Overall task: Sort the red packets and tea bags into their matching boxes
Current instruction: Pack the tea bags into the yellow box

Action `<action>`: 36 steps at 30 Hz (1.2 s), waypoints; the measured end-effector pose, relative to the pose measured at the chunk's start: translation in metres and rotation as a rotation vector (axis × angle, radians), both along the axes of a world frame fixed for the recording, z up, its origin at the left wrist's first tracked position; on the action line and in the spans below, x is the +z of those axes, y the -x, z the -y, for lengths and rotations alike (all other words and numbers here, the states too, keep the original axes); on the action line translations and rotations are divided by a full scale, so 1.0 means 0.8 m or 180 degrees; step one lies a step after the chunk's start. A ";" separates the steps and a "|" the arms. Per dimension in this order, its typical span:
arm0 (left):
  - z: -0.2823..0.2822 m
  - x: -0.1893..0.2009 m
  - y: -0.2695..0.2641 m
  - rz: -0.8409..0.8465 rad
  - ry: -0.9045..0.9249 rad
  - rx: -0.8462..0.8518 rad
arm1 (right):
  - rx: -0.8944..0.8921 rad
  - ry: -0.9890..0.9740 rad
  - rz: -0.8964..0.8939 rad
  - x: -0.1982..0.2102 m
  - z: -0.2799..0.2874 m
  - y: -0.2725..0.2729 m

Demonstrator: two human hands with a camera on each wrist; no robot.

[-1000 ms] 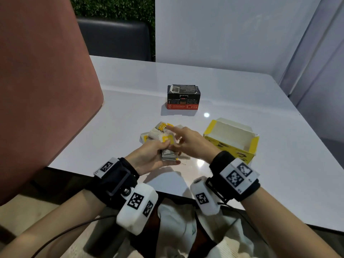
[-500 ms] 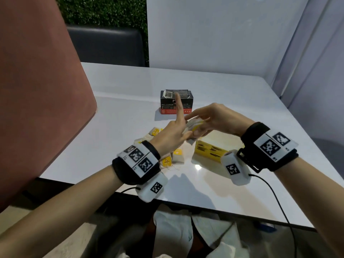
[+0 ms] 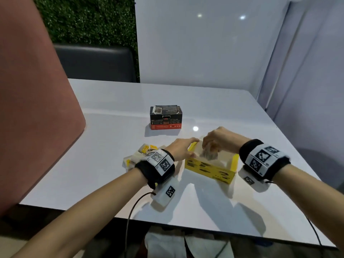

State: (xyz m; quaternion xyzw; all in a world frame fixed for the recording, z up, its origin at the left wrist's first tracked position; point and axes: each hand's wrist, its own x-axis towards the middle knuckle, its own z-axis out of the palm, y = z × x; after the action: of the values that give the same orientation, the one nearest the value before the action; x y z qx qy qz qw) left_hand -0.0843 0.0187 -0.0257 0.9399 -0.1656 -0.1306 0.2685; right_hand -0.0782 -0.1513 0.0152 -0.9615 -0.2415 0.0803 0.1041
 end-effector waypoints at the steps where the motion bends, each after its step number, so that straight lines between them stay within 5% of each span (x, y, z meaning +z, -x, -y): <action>1: 0.002 -0.001 0.001 -0.0051 0.0061 0.0010 | 0.0038 -0.0014 -0.0183 -0.006 -0.005 0.000; 4: 0.004 -0.006 -0.002 -0.0156 0.0252 0.0126 | 0.0142 -0.0120 -0.0457 -0.022 -0.022 -0.001; 11: -0.005 -0.011 -0.017 -0.0725 0.0930 0.0477 | 0.0444 0.0298 0.0148 -0.053 -0.036 -0.003; 21: -0.008 -0.013 -0.025 -0.1026 0.1152 0.0599 | -0.1068 -0.0981 -0.0438 -0.060 -0.025 -0.006; 36: 0.005 -0.013 -0.021 -0.1298 0.1388 0.0557 | -0.1532 -0.1217 -0.0962 -0.077 -0.021 -0.016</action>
State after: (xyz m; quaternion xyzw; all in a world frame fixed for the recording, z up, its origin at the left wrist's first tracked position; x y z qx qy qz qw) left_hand -0.0677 0.0148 -0.0361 0.8252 -0.0509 -0.2543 0.5017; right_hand -0.0657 -0.1342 -0.0461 -0.9312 -0.0002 0.1483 0.3330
